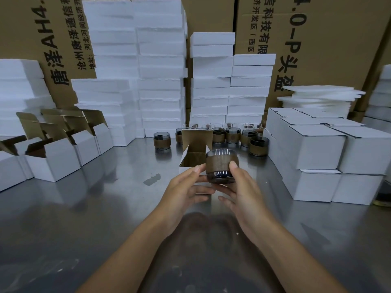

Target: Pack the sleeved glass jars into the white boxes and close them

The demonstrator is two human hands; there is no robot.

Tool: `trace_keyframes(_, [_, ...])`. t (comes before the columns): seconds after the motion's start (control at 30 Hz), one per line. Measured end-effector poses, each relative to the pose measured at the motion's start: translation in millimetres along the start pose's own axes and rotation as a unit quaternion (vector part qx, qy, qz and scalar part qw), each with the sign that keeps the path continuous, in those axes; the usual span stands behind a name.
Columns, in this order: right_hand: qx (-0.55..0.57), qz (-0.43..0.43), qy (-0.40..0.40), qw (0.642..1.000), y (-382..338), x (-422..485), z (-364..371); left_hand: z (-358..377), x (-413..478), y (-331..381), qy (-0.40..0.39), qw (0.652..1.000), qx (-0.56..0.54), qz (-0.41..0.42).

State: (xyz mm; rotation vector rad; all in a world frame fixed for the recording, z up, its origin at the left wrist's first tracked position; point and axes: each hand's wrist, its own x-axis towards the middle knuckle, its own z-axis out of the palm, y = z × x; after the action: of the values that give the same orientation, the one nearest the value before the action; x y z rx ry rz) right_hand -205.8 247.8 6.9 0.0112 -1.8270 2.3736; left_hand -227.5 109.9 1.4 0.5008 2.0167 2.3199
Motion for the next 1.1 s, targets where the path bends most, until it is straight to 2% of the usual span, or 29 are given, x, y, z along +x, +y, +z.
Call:
trace_keyframes(0.3, [-0.063,-0.109,0.032,0.992,5,-2,2,2,-1,-1,-0.021,0.999,0.035,-0.028])
trace_keyframes(0.4, [-0.078,-0.138,0.033,0.987,8,-1,1,2,-2,-2,-0.034,0.998,0.012,-0.046])
trace_keyframes(0.53, [-0.168,-0.170,0.035,0.970,13,-2,1,4,-1,-2,-0.056,0.994,-0.032,-0.086])
trace_keyframes(0.77, [-0.254,-0.227,0.028,0.940,20,-3,2,4,-3,0,-0.054,0.988,-0.092,-0.113])
trace_keyframes(0.93, [-0.252,-0.234,0.019,0.939,19,-4,1,3,-3,2,-0.051,0.992,-0.076,-0.086])
trace_keyframes(1.1, [-0.240,-0.236,0.002,0.942,17,-3,0,0,-5,3,-0.051,0.999,-0.003,-0.019])
